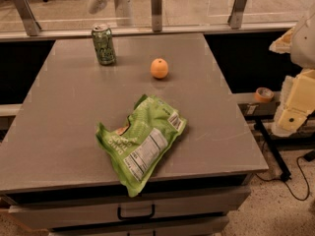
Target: Pick green rice chip bag
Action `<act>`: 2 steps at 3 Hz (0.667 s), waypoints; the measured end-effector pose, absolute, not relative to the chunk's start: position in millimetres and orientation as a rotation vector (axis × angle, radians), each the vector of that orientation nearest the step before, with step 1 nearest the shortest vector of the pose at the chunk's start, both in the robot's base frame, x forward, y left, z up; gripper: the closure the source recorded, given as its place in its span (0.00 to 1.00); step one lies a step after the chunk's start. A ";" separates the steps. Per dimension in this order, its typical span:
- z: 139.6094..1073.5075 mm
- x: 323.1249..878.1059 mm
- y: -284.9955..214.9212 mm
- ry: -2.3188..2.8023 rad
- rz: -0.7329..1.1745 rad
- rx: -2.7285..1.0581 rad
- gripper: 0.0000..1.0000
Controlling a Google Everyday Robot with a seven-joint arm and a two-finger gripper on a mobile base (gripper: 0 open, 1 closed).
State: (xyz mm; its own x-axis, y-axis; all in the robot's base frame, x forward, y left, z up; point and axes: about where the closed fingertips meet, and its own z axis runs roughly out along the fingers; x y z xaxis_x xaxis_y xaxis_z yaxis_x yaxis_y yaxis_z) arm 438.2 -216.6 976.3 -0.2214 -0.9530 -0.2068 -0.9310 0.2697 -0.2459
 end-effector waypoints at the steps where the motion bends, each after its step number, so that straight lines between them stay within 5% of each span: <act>1: 976.2 438.2 -216.6 2.231 -0.099 -1.725 0.00; 2: 964.1 447.2 -189.2 2.123 -0.045 -1.830 0.00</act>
Offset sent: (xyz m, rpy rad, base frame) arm 0.0221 0.0694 -0.0368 0.0661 0.0218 0.2926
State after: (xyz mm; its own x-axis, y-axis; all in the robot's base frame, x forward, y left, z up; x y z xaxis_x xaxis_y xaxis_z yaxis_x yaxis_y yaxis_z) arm 447.2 -189.2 964.1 -0.1151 -0.9662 -0.2308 -0.9556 0.1711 -0.2399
